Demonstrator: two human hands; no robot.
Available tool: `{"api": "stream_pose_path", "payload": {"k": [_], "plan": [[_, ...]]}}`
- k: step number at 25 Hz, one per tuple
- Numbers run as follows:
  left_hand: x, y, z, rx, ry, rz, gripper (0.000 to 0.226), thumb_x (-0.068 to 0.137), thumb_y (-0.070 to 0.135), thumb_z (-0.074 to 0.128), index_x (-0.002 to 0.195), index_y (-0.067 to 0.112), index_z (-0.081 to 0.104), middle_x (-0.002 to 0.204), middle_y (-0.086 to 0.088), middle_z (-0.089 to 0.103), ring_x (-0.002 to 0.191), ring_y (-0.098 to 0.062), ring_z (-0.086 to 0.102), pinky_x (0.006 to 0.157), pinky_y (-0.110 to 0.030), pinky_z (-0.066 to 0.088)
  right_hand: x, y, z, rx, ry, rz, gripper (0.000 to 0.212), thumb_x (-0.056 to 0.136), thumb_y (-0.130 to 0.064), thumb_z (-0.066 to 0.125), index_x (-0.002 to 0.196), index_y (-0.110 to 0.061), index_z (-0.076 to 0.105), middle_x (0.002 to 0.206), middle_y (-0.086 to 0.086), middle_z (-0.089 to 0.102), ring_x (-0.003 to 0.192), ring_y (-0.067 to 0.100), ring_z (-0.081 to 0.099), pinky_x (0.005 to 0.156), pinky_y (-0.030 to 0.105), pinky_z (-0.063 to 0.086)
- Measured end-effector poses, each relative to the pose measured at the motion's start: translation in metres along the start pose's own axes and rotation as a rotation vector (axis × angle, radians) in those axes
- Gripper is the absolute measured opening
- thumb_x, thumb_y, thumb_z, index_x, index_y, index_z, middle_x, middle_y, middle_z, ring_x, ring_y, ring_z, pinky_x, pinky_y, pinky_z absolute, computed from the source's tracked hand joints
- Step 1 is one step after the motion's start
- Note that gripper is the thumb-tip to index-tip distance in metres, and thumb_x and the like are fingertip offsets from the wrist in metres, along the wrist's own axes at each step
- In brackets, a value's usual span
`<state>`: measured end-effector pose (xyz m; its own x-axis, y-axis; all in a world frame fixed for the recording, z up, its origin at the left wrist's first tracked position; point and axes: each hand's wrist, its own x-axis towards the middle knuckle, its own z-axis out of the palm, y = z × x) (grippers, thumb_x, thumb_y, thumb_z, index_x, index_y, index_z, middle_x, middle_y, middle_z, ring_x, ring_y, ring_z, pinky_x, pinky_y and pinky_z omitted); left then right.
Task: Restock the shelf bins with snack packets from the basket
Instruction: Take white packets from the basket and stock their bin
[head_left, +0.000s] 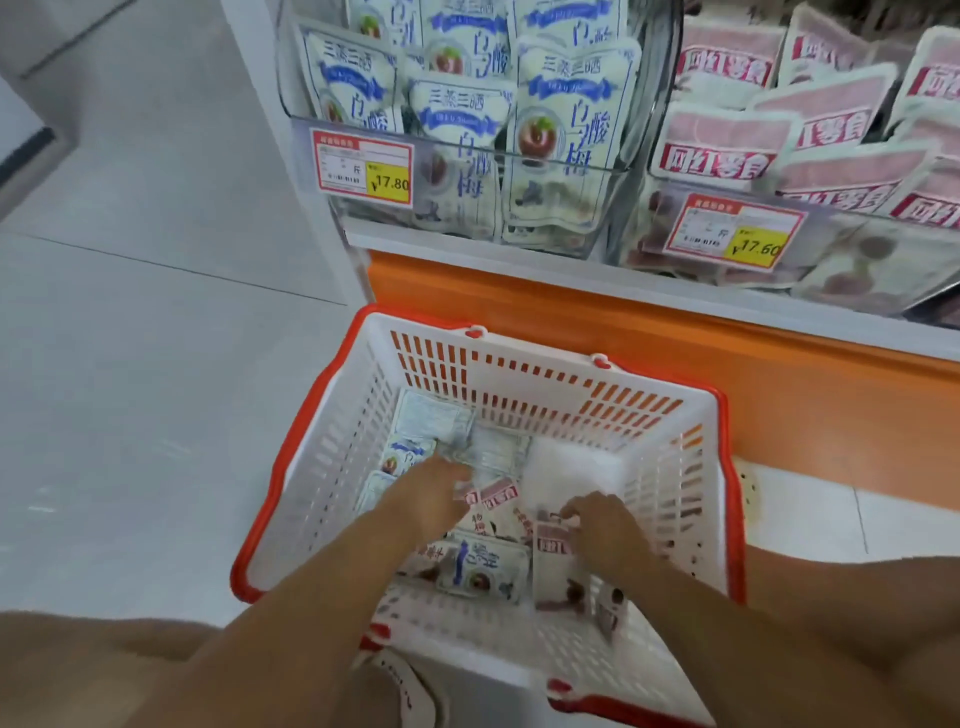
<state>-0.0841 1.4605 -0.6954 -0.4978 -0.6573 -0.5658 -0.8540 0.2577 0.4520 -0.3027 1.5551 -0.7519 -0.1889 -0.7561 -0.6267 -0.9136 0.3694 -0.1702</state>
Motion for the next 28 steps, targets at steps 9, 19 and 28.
{"api": "stream_pose_path", "payload": {"k": [9, 19, 28], "plan": [[0.024, -0.008, 0.044, -0.141, -0.165, -0.160, 0.046, 0.097, 0.020, 0.053, 0.142, 0.022, 0.046, 0.146, -0.005, 0.047, 0.115, -0.021, 0.057, 0.092, -0.027, 0.047, 0.006, -0.048, 0.071, -0.184, -0.069, -0.164, 0.048, 0.088, -0.045, 0.059, 0.127, -0.018, 0.054, 0.132, 0.009, 0.047, 0.128, 0.032, 0.042, 0.102, 0.041, 0.041], [0.004, 0.015, 0.010, -1.093, 0.055, -0.334, 0.049, 0.091, 0.035, 0.066, 0.133, 0.013, 0.055, 0.126, -0.005, 0.064, 0.105, -0.015, 0.065, 0.084, -0.031, 0.057, 0.007, -0.041, -0.025, 1.472, -0.035, 0.130, 0.021, 0.090, -0.021, 0.068, 0.075, -0.015, 0.055, 0.090, 0.014, 0.070, 0.079, 0.024, 0.065, 0.065, 0.031, 0.050], [-0.032, 0.052, -0.019, -1.360, 0.091, -0.136, 0.023, 0.090, 0.017, 0.066, 0.112, 0.013, 0.070, 0.111, -0.004, 0.073, 0.107, -0.017, 0.066, 0.071, -0.032, 0.059, -0.043, -0.046, -0.063, 1.790, -0.039, -0.135, 0.012, 0.086, -0.009, 0.067, 0.082, -0.007, 0.056, 0.099, 0.021, 0.069, 0.089, 0.033, 0.066, 0.081, 0.045, 0.054]]}}
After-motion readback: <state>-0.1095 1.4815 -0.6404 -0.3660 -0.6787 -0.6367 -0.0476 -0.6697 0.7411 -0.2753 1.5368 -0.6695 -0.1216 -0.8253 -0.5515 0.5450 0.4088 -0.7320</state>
